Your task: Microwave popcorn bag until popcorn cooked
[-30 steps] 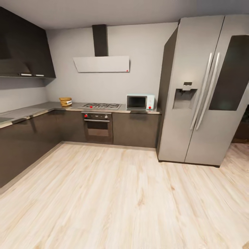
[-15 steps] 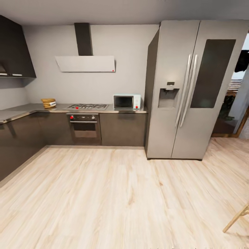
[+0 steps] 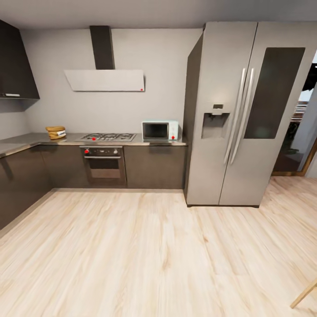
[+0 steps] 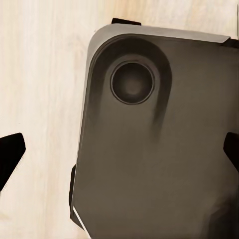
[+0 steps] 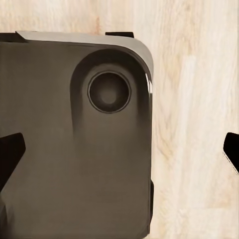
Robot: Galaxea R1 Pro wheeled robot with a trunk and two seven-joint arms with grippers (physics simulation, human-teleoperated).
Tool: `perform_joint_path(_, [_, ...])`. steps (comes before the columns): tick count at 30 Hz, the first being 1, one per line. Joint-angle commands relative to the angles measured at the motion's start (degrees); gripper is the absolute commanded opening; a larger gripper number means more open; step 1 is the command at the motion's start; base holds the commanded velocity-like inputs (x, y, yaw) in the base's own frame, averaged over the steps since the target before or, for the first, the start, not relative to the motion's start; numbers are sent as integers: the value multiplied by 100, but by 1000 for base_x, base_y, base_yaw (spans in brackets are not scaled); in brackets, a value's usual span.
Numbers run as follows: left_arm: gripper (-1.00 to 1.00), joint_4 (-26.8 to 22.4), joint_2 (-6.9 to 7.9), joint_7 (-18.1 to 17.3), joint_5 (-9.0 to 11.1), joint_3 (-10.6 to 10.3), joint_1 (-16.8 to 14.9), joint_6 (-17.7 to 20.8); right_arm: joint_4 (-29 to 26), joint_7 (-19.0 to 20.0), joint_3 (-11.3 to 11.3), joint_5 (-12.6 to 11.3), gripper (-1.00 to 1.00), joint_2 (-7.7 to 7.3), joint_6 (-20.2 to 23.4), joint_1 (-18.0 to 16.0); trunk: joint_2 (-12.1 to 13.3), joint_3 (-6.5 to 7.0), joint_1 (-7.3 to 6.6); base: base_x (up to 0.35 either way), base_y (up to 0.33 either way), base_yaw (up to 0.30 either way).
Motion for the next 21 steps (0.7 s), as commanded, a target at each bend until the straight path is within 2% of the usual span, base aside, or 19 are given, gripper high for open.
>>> perform_joint_path(1, [100, -5, -1, 6, 36, 6, 1, -8, 8, -1, -1, -6, 100, 0, -22, -4, -2, -5, 3, 318, 0, 0])
perform_joint_path(21, [100, -5, -1, 6, 33, 9, 1, -15, 9, -1, -1, -5, 100, 0, -18, -4, -2, -5, 3, 319, 0, 0])
